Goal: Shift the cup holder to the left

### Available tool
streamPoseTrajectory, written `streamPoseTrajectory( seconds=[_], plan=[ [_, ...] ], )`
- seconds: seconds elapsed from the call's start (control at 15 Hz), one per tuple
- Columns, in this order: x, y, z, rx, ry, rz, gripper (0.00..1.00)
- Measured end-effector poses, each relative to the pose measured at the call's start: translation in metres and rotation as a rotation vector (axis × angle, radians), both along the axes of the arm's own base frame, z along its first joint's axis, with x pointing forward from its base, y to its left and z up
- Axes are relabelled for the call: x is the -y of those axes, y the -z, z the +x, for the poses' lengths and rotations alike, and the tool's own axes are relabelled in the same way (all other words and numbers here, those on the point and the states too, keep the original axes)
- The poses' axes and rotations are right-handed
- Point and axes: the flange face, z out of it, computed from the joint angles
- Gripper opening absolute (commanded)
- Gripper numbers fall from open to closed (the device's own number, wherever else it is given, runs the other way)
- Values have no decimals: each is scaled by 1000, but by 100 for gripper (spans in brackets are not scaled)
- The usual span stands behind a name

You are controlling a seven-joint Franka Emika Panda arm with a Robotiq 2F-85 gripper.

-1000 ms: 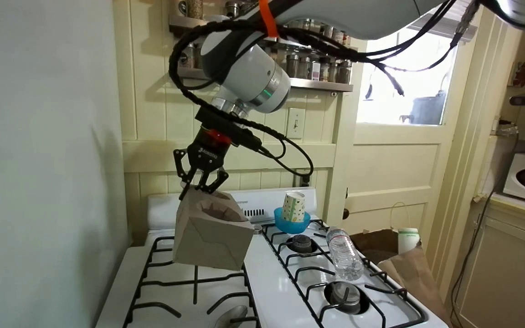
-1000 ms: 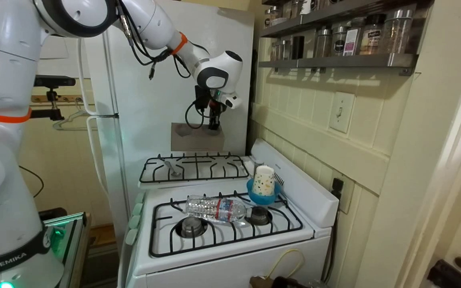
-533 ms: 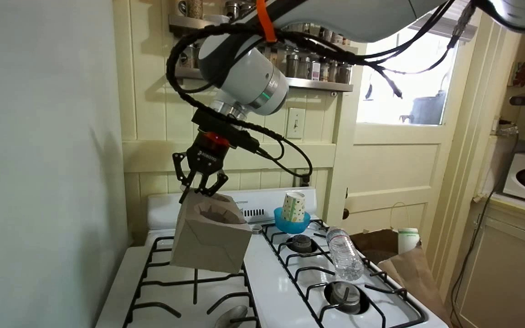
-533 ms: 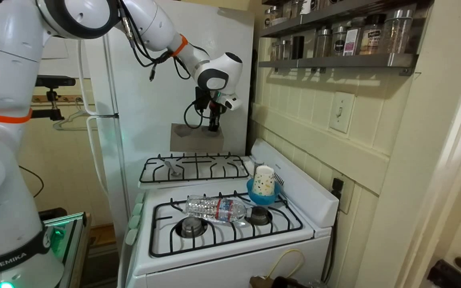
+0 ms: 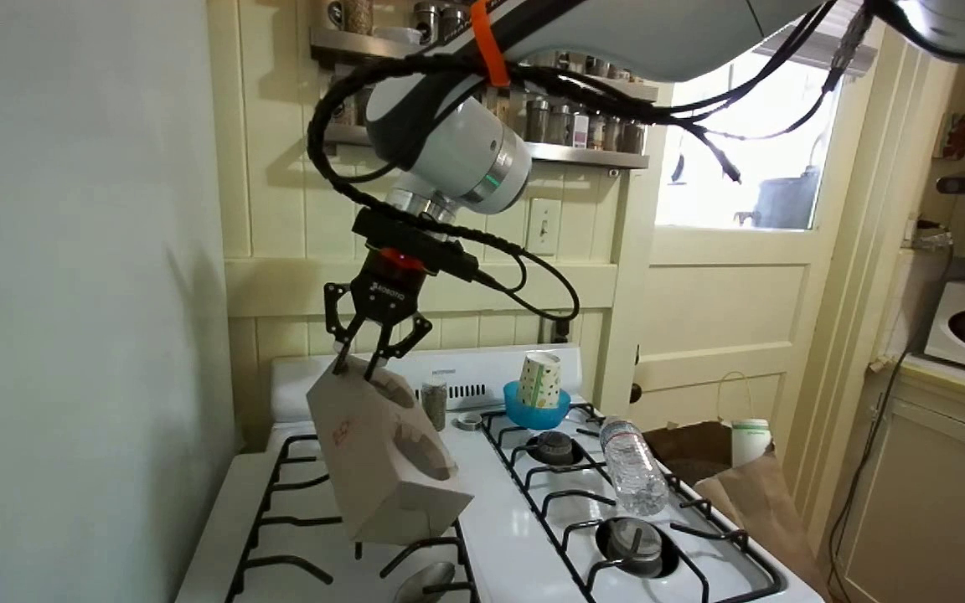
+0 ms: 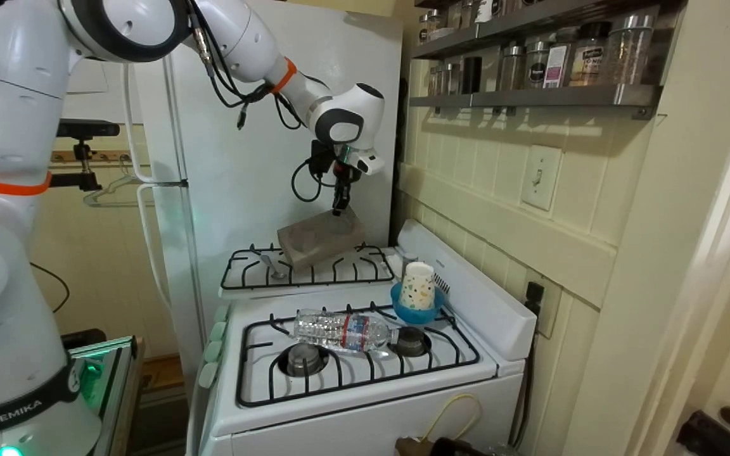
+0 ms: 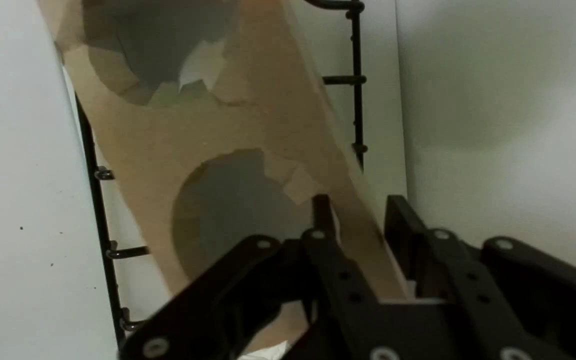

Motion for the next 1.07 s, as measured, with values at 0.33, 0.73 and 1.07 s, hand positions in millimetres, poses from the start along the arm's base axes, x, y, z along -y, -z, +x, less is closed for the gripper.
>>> streamPoseTrajectory(
  seconds=[0.33,0.73,1.07],
  plan=[
    [0,-2,1,2,8,-13,99],
    [1,4,3,-49,-13,-32,100],
    [12,58,28,-71,-72,-104,100]
  ],
)
